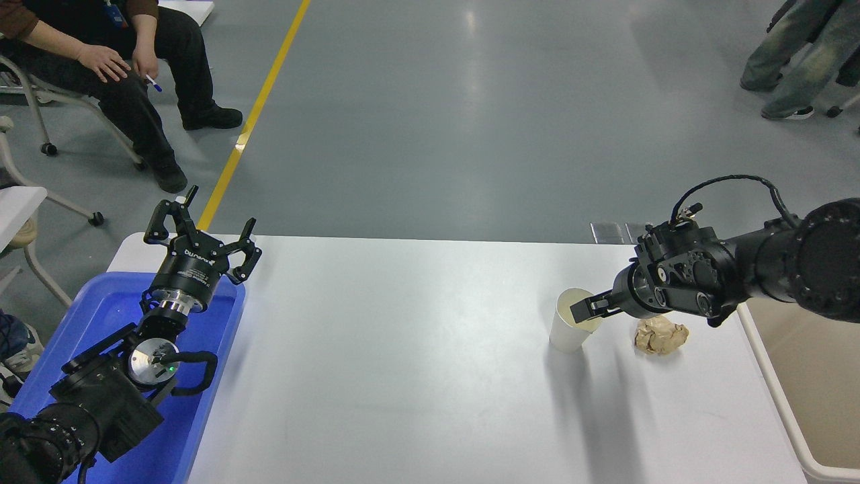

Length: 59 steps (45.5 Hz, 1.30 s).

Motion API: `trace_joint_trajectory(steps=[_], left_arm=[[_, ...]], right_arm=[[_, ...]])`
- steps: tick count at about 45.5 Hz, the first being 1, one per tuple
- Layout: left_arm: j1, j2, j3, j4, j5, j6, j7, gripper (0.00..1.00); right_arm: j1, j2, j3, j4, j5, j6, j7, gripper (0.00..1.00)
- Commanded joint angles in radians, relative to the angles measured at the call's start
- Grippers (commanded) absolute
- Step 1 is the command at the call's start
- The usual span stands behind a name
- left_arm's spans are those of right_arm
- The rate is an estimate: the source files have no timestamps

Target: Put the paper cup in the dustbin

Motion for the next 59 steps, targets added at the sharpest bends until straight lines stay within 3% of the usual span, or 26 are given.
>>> trace_joint_trajectory(steps=[1,18,26,32,38,42,59], left_arm=[[0.0,0.0,0.0,0.0,0.0,-0.001,0.0,1.0],[0.0,0.0,0.0,0.0,0.0,0.0,0.0,1.0],[0.001,0.001,0.0,0.0,0.0,0.0,0.0,1.0],[0.0,0.0,0.0,0.0,0.0,0.0,0.0,1.0],[0.0,0.0,0.0,0.0,0.0,0.0,0.0,1.0],[0.0,0.0,0.0,0.0,0.0,-0.001,0.0,1.0],[0.001,0.0,0.0,0.0,0.0,0.0,0.0,1.0]], right_arm=[[-0.052,0.005,0.004,-0.054,0.0,-0.002,0.003,0.97],[-0.082,0.007,0.007,-0.078,0.0,0.001,0.005,0.88],[-0.084,0.007,0.007,-0.078,0.0,0.006,0.005,0.74],[-0.085,0.007,0.007,-0.078,-0.002,0.01,0.005,0.41],[-0.085,0.007,0.007,-0.078,-0.002,0.012,0.005,0.24],[-0.081,0.007,0.007,-0.077,-0.002,0.015,0.006,0.0],[-0.067,0.019,0.009,-0.093,0.0,0.016,0.025,0.0]])
